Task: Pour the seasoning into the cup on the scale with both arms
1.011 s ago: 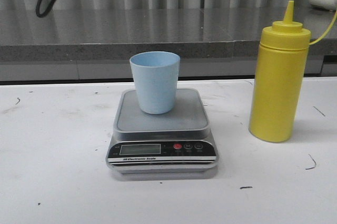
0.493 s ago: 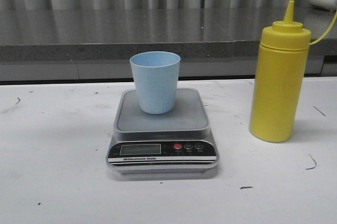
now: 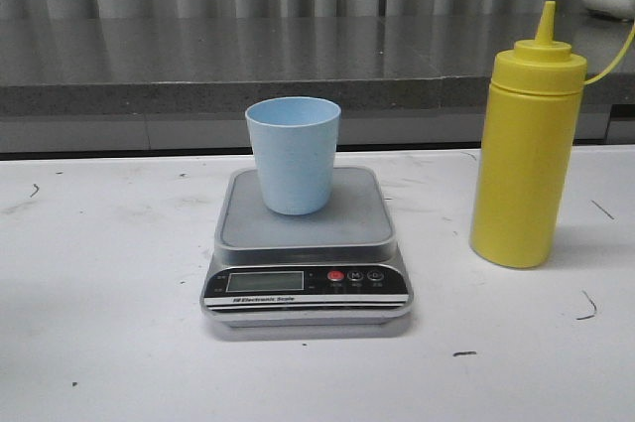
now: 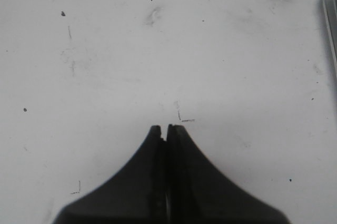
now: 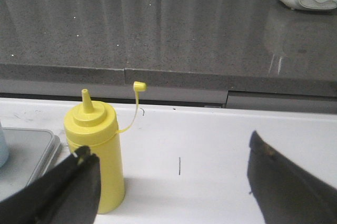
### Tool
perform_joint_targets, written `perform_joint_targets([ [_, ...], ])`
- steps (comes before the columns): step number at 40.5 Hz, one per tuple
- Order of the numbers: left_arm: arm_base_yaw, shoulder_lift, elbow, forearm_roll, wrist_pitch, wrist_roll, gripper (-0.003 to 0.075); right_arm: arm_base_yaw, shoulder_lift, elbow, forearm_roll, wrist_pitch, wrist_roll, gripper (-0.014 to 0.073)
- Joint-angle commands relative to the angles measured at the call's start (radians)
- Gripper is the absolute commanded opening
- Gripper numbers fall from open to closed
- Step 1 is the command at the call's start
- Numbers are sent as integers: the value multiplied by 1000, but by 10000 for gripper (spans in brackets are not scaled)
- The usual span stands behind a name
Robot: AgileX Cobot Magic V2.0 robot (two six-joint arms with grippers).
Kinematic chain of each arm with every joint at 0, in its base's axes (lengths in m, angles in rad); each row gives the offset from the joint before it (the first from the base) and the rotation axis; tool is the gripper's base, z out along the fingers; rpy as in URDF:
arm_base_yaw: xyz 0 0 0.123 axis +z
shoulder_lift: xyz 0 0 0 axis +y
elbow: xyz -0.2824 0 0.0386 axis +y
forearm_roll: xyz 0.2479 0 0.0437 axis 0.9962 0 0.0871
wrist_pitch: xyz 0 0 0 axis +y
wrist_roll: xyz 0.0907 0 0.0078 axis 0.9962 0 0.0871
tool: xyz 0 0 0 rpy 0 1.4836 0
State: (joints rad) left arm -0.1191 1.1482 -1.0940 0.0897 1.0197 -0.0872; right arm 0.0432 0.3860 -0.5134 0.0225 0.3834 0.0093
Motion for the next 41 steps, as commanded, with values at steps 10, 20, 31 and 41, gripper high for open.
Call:
perform_joint_targets([
  [10,12,-414,348,-14,-447,-31,-20,2,13,-28,-3,-72,-3,592],
  [20,12,-783,632,-18,-654,-29,-20,2,13,-28,-3,-72,-3,592],
  [31,12,-1077,755,-18,-785,-29,-20,2,13,-28,-3,-72,-3,592],
  [41,12,-1099,767,-18,-780,-29,-20,2,13,-28,4,-80,-1,592],
])
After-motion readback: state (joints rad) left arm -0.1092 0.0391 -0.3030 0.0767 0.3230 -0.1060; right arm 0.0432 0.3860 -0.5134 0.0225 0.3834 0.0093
